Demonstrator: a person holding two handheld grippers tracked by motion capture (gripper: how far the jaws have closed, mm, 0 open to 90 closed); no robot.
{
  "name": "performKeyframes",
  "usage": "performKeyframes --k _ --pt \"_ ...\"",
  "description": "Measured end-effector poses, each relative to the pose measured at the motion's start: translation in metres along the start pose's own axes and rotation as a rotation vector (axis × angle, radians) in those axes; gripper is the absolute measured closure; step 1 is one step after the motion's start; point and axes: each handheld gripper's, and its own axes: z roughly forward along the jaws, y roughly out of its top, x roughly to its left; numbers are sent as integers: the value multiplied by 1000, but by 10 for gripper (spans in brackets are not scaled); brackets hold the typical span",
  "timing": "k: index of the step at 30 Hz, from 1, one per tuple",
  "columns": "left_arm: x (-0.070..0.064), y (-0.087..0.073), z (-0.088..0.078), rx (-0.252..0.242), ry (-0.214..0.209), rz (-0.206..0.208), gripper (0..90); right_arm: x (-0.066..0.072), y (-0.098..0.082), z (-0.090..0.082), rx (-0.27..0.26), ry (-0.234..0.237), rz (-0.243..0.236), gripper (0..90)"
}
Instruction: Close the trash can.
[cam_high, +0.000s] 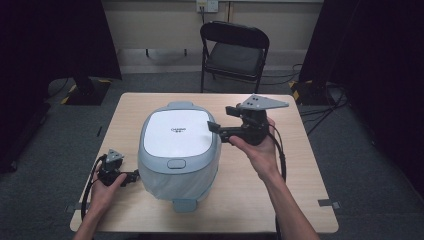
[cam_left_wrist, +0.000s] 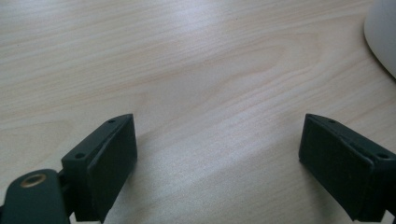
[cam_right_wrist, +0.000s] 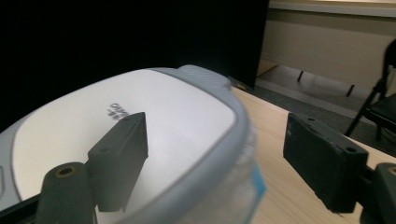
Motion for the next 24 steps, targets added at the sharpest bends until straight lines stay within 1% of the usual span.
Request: performKeyframes --k 2,4,5,7,9,11,15,18,24 --pt "0 0 0 -1 -1 -1 109 -7 -2 -6 4 -26 7 208" --pt "0 0 0 0 0 -1 109 -20 -5 -13 13 -57 39 204" --pt "0 0 0 0 -1 -1 109 -24 -7 -15 14 -65 48 204" --pt "0 0 0 0 -1 -1 109 -35 -12 -22 18 -97 69 197" --pt "0 0 0 0 -1 -1 109 -44 -18 -28 21 -116 83 196" --pt "0 0 0 0 -1 -1 109 -52 -24 -34 21 -143 97 192" --pt "0 0 0 0 3 0 109 -66 -38 -44 37 -182 129 190" --pt "0 0 0 -1 5 -3 109 -72 -50 -50 44 -204 153 186" --pt "-1 0 0 -1 10 -10 109 -83 -78 -59 78 -238 193 185"
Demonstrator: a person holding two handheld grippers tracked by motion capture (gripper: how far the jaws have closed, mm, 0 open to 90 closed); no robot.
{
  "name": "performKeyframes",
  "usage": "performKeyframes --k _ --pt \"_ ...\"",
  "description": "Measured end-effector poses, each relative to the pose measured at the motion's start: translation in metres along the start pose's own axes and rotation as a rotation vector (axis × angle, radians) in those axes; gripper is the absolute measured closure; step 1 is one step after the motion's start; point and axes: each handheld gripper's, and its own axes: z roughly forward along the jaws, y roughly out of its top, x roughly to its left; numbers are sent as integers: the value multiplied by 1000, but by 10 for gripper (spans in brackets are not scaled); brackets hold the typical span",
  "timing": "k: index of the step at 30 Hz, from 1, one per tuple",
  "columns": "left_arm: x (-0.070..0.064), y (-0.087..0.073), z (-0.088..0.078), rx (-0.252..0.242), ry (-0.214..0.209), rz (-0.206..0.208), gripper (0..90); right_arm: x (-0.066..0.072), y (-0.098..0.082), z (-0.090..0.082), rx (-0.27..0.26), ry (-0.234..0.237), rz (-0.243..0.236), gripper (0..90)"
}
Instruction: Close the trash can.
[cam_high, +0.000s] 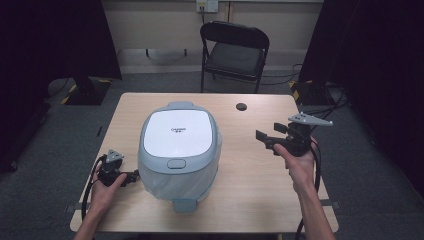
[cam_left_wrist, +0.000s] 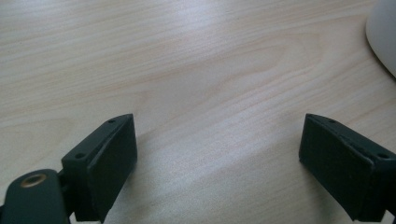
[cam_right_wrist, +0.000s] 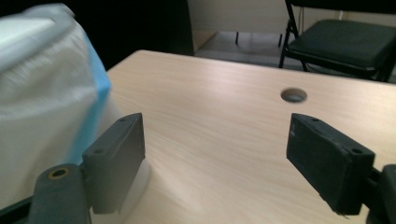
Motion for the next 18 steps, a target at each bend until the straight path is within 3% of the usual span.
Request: performKeyframes --k 7,18 --pt "0 0 0 0 0 0 109 -22 -30 -4 77 -73 34 184" --pt "0 0 0 1 0 1 109 -44 -75 -5 150 -116 78 185"
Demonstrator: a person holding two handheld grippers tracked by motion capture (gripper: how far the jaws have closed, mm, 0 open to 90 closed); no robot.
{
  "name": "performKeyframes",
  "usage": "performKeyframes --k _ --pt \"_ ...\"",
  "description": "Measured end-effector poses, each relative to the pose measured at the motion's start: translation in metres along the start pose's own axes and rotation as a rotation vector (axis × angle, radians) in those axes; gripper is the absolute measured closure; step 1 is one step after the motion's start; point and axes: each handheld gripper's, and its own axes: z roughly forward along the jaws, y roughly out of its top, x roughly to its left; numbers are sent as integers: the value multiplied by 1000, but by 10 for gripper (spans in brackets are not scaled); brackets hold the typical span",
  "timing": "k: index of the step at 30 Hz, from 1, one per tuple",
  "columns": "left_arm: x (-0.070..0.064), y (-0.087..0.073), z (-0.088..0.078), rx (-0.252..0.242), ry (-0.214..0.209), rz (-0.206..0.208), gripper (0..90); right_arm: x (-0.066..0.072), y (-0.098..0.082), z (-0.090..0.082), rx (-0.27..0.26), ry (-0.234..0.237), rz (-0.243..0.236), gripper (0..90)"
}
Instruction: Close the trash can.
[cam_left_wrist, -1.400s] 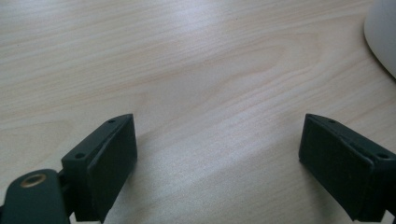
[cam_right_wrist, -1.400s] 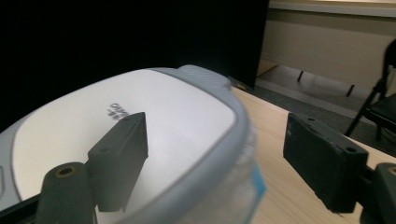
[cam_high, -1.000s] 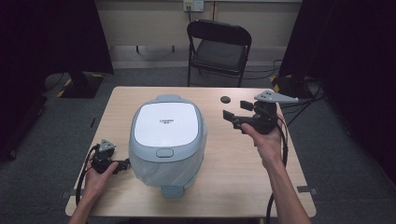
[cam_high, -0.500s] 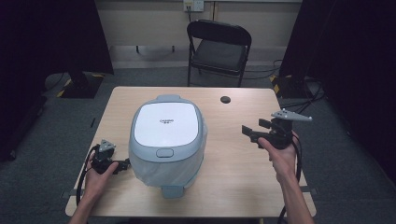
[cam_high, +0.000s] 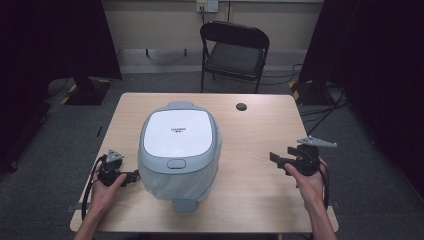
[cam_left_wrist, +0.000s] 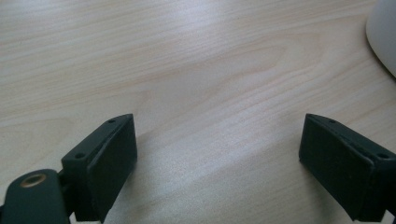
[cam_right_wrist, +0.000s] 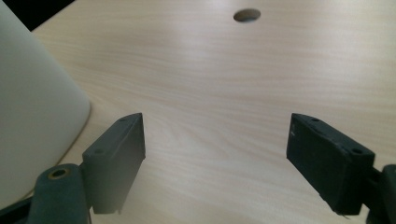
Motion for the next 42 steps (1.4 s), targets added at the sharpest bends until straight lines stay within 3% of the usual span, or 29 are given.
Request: performKeyframes --k 10,17,25,29,31,37,42 --pt "0 0 0 -1 0 -1 109 -20 -33 17 60 -43 41 185" --pt "0 0 0 0 0 0 109 -29 -44 31 116 -101 34 185" --pt "0 0 0 0 -1 0 109 -29 -58 46 190 -160 1 178" --pt "0 0 0 0 -1 0 109 -27 -60 47 188 -193 -23 177" --pt "0 0 0 0 -1 0 109 -24 -62 50 194 -236 -70 163" --pt "0 0 0 0 -4 -1 108 -22 -71 50 117 -245 -68 148" --pt "0 0 0 0 -4 -1 109 -21 -71 50 117 -251 -65 147"
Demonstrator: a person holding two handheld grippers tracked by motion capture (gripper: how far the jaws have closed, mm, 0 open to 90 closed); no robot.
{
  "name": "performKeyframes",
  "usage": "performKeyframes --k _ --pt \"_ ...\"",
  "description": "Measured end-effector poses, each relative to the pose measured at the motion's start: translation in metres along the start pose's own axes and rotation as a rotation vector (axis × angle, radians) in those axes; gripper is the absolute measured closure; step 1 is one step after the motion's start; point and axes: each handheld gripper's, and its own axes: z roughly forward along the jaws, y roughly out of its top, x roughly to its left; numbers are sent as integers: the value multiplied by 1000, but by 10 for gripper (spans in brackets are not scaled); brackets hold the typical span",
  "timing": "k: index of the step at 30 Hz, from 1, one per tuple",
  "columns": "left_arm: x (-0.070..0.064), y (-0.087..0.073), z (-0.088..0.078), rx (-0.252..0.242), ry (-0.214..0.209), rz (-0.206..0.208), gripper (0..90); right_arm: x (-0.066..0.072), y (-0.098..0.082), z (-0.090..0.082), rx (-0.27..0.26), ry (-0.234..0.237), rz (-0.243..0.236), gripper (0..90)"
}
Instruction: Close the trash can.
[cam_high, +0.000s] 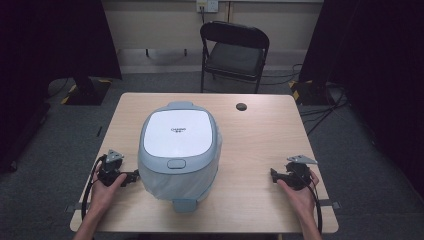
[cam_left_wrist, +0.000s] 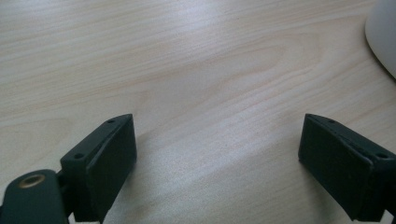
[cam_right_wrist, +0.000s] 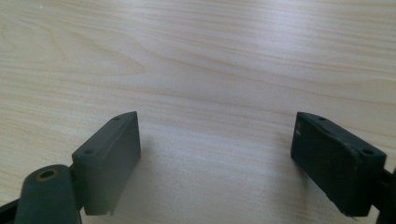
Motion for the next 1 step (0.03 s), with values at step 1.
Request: performKeyframes --k 1 --pt "0 0 0 0 1 -1 109 0 0 0 0 0 0 147"
